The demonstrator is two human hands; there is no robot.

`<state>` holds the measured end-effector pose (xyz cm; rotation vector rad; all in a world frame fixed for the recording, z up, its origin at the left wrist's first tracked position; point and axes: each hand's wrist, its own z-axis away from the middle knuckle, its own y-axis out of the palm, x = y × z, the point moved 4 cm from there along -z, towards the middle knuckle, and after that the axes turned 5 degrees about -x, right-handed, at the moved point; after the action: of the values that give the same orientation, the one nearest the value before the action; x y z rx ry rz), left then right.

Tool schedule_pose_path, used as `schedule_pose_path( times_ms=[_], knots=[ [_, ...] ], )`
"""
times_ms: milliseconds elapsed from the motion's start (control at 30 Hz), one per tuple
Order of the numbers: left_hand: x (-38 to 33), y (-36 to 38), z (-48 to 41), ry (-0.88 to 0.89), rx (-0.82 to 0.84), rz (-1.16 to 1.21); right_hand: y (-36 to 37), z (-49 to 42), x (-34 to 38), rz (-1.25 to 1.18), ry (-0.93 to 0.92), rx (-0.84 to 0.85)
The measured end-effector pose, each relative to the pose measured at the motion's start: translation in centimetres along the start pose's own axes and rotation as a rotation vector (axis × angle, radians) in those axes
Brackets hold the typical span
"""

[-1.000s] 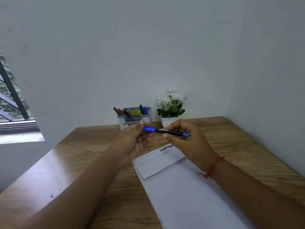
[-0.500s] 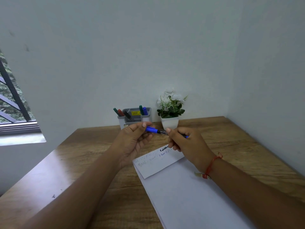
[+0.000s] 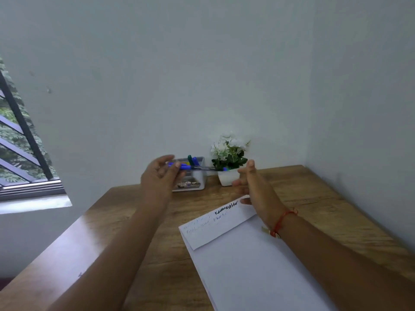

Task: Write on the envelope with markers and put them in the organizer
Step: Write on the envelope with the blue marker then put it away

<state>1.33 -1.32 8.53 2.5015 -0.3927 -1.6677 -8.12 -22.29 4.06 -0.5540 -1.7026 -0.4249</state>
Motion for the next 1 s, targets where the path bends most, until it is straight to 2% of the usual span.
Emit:
schedule_pose_path(
  times_ms=[133,333,433,700,1000],
  knots=[
    [-3.1,-0.3,-1.9,0.273,-0.225,-0.204,-1.5,0.0,0.0,0.239,-0.229,-0.104],
    [-3.7,2.6,-6.5,0.539,-0.170,-0.512,-1.6,-0.2,0.0,0.421,-0.355,-0.121],
    [-2.0,4.0,-8.3,0.546,-0.082,-0.591,-1.7,-0.5,-0.3,0.500,-0.360,-0.121],
    [1.0,5.2,-10.2,0.531,0.029,-0.770,-1.3,-1.3,-1.2,0.579,-0.384,-0.085],
    [-0.9,4.8,-10.6,0.678,-0.136,-0.723,-1.2,-1.6,-1.7,0.603,-0.375,-0.061]
  ],
)
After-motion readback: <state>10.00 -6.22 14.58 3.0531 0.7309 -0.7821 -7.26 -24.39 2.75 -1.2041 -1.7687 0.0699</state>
